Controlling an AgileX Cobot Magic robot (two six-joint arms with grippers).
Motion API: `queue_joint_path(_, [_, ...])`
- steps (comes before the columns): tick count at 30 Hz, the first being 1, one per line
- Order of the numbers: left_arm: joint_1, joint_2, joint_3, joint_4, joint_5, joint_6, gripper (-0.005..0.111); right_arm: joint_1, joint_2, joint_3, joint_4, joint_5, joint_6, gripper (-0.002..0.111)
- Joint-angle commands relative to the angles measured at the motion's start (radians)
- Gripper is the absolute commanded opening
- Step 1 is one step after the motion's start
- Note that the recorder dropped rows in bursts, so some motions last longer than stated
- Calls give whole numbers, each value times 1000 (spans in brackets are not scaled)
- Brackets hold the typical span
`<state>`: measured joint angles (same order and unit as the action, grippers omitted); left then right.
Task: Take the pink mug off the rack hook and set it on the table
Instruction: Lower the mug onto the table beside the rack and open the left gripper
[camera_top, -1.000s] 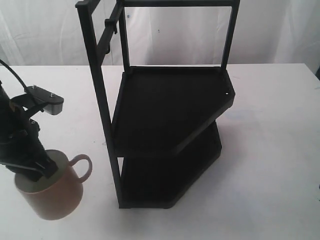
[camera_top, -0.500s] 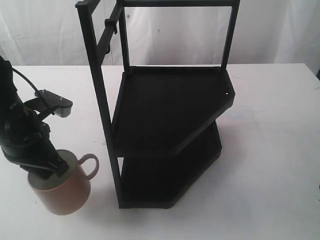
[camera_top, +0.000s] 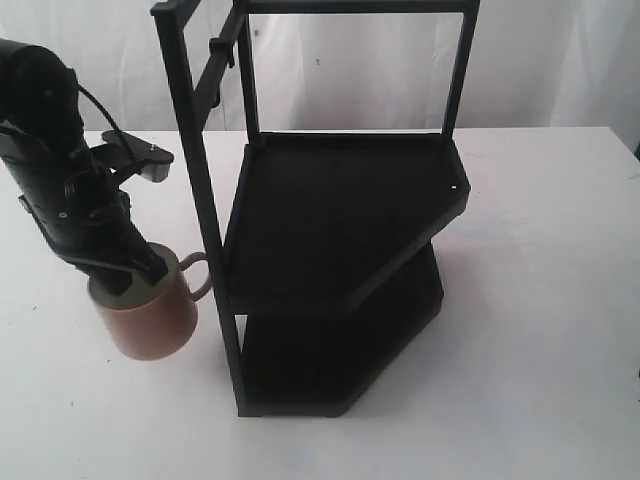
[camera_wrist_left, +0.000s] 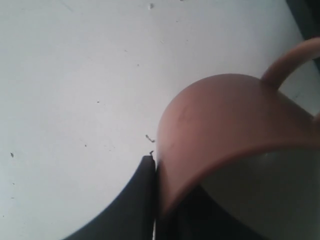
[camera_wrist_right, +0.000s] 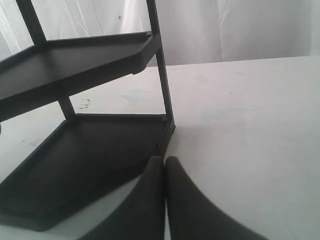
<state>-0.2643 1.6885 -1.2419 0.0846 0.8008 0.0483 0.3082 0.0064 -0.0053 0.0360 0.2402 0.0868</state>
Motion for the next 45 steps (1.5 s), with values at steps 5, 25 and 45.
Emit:
queue_joint_path(5, [-5,102,-100,13,42,-27,4,-7,-6,5,-10,-2,-4,0])
queue_joint_path(25, [-5,156,-135,11,26,-54,4,-7,-6,5,-10,-2,-4,0])
queue_joint_path(45, [-5,195,-133,12,23,-78,4,-7,-6,5,-10,0,-4,0])
